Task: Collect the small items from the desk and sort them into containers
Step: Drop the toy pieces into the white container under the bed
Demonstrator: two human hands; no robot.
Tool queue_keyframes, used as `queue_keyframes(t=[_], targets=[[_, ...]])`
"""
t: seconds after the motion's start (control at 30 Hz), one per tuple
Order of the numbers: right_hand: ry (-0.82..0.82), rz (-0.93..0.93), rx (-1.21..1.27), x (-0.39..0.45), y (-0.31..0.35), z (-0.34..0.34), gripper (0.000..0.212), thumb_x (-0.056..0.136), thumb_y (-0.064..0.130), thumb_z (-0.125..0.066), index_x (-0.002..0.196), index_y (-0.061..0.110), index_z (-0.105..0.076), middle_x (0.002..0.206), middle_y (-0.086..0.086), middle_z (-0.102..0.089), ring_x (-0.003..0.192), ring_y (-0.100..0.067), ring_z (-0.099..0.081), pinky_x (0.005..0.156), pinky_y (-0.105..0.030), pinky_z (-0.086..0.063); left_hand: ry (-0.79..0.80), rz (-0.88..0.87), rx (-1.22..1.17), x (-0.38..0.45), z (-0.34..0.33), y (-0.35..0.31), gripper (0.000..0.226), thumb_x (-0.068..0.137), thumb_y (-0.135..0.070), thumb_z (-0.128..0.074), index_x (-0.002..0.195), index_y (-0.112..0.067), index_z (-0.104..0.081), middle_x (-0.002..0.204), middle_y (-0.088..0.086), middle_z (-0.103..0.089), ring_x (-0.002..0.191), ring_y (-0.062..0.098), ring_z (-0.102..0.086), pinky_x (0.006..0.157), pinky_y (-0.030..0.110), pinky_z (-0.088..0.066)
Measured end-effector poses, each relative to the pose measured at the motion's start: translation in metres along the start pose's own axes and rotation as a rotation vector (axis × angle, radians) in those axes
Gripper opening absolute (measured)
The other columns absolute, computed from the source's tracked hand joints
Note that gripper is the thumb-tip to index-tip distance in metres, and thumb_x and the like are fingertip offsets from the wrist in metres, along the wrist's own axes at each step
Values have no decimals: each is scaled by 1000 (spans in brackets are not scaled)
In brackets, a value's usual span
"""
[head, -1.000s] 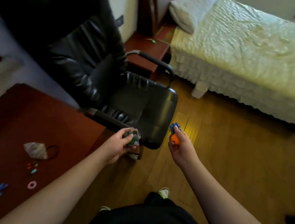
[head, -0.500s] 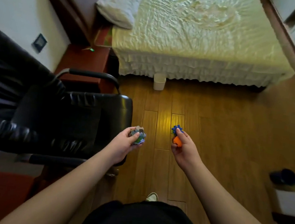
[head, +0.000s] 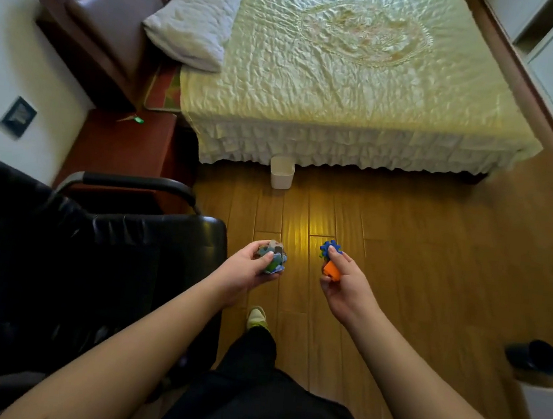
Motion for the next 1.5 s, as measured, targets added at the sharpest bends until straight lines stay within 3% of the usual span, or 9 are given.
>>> queue_keyframes(t=[0.2, 0.4, 0.63, 0.8, 1.03, 1.23, 1.5], targets=[[-16, -18, -25, 65, 44, -61, 47, 88, 18, -66, 130, 8, -48, 98, -9, -53, 74, -14, -50, 44, -16, -45, 13, 63, -35, 70, 22, -63, 35, 95, -13, -53, 130, -14, -49, 123, 17, -57, 105, 28, -65, 79, 31, -57], [24, 5, -25, 111, 94, -114, 50, 88, 18, -67, 132, 11, -46, 108, -11, -53, 79, -17, -51, 47, -17, -47, 6, 66, -1, 125, 35, -136, 34, 95, -16, -54, 128, -18, -50, 121, 17, -59, 101, 28, -68, 73, 29, -58], [12, -17, -39, 184, 143, -145, 52, 86, 18, -68, 132, 10, -46, 107, -12, -53, 79, -17, -51, 48, -17, -47, -85, 21, 147, 200, 47, -190, 32, 93, -27, -58, 124, -22, -54, 111, 11, -65, 73, 16, -68, 57, 26, -54], [21, -39, -63, 254, 190, -170, 43, 87, 17, -68, 126, 11, -50, 105, -12, -54, 78, -17, -52, 47, -17, -47, -148, -9, 112, 273, 44, -237, 30, 92, -22, -61, 121, -25, -54, 110, 10, -65, 78, 17, -67, 74, 34, -59], [48, -136, -169, 337, 260, -204, 30, 86, 18, -69, 113, 16, -55, 107, -12, -54, 77, -17, -52, 49, -18, -47, -228, 77, 155, 366, 27, -288, 39, 93, -20, -59, 131, -19, -49, 109, 12, -65, 76, 16, -68, 64, 26, -58], [4, -163, -202, 403, 304, -221, 34, 86, 18, -70, 116, 13, -56, 106, -11, -54, 76, -16, -52, 47, -17, -46, -285, 117, 196, 427, 22, -312, 39, 92, -28, -61, 129, -22, -50, 107, 4, -67, 73, 13, -66, 59, 25, -54], [-60, -192, -126, 472, 305, -230, 40, 86, 17, -70, 121, 9, -55, 99, -10, -55, 72, -14, -51, 46, -17, -46, -382, 135, 153, 504, 60, -315, 37, 91, -24, -64, 125, -12, -54, 103, 8, -69, 81, 18, -68, 70, 31, -58]])
Point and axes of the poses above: each hand's wrist, its own x-axis towards the middle knuckle, its own z-axis out of the back of the hand, y = z × x, the point moved 9 cm from there along x, towards the middle knuckle
